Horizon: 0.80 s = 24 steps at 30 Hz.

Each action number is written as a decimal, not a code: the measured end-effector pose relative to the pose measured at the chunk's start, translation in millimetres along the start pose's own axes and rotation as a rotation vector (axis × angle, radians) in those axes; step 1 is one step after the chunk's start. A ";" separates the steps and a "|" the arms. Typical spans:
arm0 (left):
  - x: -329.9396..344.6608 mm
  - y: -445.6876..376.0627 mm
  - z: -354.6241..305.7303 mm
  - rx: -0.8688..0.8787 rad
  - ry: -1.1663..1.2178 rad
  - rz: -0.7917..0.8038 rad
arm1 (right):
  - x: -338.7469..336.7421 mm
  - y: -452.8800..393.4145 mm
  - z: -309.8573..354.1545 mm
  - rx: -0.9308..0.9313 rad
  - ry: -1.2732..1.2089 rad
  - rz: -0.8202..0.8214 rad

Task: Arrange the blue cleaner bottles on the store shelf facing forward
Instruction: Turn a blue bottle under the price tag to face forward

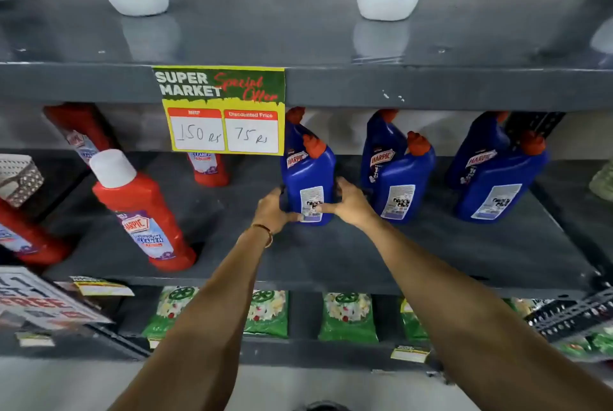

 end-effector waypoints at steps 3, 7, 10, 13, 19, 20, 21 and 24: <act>1.5 -8.2 -1.6 0.014 0.028 0.031 | 3.4 -3.1 -1.6 0.016 -0.035 0.038; 6.5 -16.6 -0.9 0.005 0.069 0.054 | 5.1 -7.9 -6.7 0.031 -0.108 0.039; 4.6 -18.1 1.1 0.024 0.111 0.050 | 4.8 -9.6 -7.7 0.042 -0.141 0.044; 2.2 -14.4 6.7 0.042 0.159 0.036 | 6.2 -9.3 -6.0 0.042 -0.173 0.069; -3.8 0.0 12.3 0.068 0.279 -0.074 | 6.2 -7.2 -2.4 0.072 -0.270 0.036; -4.3 1.4 14.3 0.059 0.288 -0.094 | 6.6 -6.7 -0.4 0.074 -0.275 0.028; -4.5 2.7 16.0 0.054 0.290 -0.114 | 8.9 -5.9 2.0 0.074 -0.275 0.022; -5.9 10.2 8.9 0.089 0.181 -0.202 | 21.7 -5.7 13.9 0.038 -0.222 0.004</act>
Point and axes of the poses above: each hand's wrist, its own y-axis away from the middle knuckle, its own x-axis out of the palm, z = x × y, the point moved 10 cm from there along -y, towards the middle knuckle, and after that the axes turned 6 degrees about -x, right-handed, at the moved point
